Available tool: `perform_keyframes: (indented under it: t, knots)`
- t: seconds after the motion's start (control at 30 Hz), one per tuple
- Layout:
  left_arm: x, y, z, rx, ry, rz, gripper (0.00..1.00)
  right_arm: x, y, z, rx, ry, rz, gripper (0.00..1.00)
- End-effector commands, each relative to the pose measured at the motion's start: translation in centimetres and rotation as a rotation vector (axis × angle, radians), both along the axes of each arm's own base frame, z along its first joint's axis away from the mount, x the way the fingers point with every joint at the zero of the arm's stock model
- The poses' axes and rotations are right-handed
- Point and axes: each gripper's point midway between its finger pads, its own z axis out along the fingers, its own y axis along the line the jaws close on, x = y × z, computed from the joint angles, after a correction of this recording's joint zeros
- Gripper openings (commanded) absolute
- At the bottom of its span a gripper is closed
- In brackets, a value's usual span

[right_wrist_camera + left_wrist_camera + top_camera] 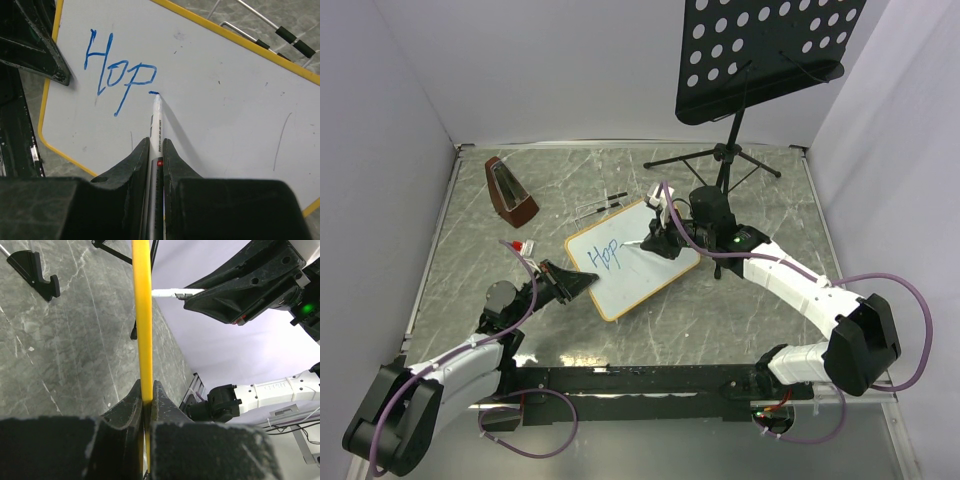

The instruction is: Write a sentence on the whiteboard

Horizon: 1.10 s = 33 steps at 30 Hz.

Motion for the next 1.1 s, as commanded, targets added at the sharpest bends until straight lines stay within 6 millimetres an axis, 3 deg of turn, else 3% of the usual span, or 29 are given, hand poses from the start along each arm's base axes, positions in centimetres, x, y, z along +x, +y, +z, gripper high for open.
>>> perform_keyframes:
  t: [0.0,0.47,1.07]
  knots:
    - [-0.8,-0.1,5.4,-0.095,-0.200,-0.027,0.01,1.8,0.1,2.6,0.028,-0.087,-0.061,0.00]
    - [-0.8,-0.2,5.2,-0.092,-0.196,-0.040,0.01,2.3,0.8,3.2,0.043,-0.090,-0.053,0.00]
    - [-0.4,0.1,5.4,-0.095,-0.197,-0.008,0.01,0.1,1.2,2.0,0.029,-0.031,0.049,0.00]
